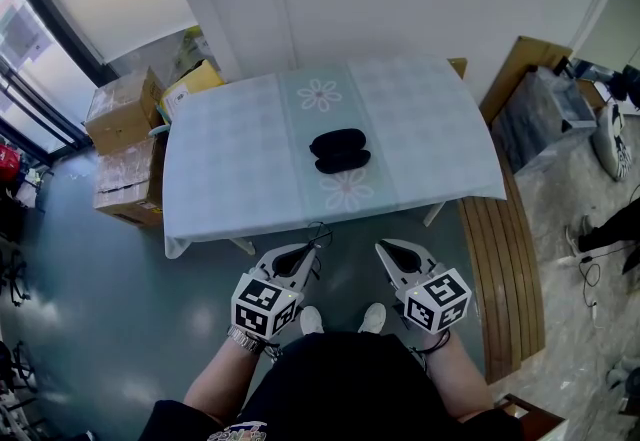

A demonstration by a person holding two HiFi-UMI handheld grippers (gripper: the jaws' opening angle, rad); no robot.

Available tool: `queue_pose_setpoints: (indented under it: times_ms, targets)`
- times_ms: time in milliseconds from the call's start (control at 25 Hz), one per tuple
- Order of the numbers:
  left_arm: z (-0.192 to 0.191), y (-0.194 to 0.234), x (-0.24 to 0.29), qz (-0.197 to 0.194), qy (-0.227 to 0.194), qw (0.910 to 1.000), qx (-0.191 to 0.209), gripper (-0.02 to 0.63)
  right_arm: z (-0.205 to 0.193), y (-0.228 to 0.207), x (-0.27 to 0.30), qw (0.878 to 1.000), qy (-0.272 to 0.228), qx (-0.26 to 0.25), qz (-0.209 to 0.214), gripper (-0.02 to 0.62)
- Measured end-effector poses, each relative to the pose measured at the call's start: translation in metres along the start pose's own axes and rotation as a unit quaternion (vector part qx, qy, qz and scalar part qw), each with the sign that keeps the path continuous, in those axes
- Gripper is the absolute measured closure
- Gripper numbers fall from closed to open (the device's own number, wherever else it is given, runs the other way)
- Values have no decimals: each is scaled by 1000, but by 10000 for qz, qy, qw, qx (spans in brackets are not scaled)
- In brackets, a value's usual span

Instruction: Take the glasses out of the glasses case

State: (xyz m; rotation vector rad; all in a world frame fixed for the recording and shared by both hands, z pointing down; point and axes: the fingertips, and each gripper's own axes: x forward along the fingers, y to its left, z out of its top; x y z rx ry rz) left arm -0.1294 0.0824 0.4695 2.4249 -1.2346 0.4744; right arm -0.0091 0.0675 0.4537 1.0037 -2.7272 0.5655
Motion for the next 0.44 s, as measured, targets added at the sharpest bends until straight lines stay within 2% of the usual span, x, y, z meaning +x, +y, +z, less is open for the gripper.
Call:
queue_pose_setpoints:
  times_ms: [440]
  targets:
    - [1,-2,-4,18,-32,10000,-7,577,2,3,-4,10000,-9,-34,-3,572]
